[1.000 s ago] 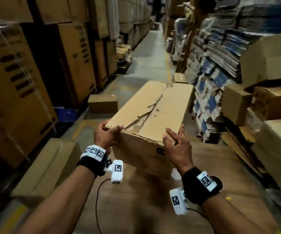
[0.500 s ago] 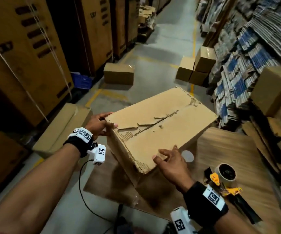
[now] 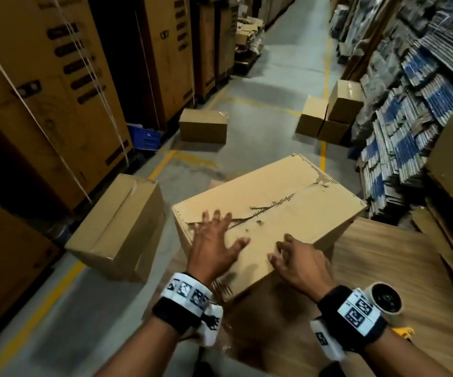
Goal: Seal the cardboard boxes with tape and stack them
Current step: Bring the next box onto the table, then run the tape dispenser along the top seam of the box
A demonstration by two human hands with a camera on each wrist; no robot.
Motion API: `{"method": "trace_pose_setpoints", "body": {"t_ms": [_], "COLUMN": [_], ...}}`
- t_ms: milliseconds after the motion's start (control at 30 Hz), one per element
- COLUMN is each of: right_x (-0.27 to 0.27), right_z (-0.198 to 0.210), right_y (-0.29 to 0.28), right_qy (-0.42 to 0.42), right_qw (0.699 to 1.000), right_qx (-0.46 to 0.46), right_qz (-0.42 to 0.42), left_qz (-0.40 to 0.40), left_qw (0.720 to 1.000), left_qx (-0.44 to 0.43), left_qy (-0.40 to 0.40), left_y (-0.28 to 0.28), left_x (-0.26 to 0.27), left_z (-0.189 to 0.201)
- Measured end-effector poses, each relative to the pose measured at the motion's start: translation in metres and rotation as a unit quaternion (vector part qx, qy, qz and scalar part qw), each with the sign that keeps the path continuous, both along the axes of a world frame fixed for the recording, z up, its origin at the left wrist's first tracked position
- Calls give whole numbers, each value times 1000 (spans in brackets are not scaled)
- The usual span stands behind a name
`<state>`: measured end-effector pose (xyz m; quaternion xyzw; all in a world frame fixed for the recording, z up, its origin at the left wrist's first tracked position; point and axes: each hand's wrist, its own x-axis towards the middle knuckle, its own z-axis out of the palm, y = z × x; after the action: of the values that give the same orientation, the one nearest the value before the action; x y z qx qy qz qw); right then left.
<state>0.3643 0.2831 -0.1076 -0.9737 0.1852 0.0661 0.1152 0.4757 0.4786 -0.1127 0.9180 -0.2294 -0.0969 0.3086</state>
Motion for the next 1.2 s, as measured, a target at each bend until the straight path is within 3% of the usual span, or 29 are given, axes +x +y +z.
{"method": "trace_pose_setpoints", "body": {"t_ms": [33, 100, 167, 200, 367, 467, 533, 700, 800, 933, 1067, 1200], "right_x": [-1, -7, -20, -31, -123, -183, -212, -248, -248, -244, -256, -254], "right_z": [-2, -10, -22, -26, -57, -87, -100, -154, -170, -169, -167, -89], "right_y": [-1, -16, -40, -55, -135, -179, -196, -214, -218, -218, -225, -200], "right_qy": [-1, -38, -123, -164, -225, -209, -159, 9, 53, 103, 60, -34], "right_qw": [1000, 993, 963, 949, 885, 842, 840, 848, 875, 885, 892, 868], "right_qx": [7, 103, 220, 237, 227, 221, 203, 275, 228, 195, 250, 379], "right_qz": [-1, -35, -94, -128, -338, -445, -478, -453, -424, -410, -372, -320], "left_qz": [-21, -63, -97, -114, -173, -178, -191, -214, -227, -286, -326, -374], "left_qw": [1000, 998, 995, 993, 975, 967, 959, 950, 945, 915, 896, 880], "left_qx": [11, 20, 16, 20, 124, 168, 188, 193, 196, 219, 224, 193], "left_qy": [-7, -19, -16, -13, -63, -77, -90, -117, -132, -179, -201, -221], "left_y": [-14, -43, -73, -89, -165, -192, -200, -196, -192, -185, -170, -142], "left_x": [-12, -29, -35, -37, -37, -36, -38, -42, -40, -29, -17, -11], "left_z": [0, -2, -3, -3, -16, -27, -33, -43, -45, -47, -48, -51]}}
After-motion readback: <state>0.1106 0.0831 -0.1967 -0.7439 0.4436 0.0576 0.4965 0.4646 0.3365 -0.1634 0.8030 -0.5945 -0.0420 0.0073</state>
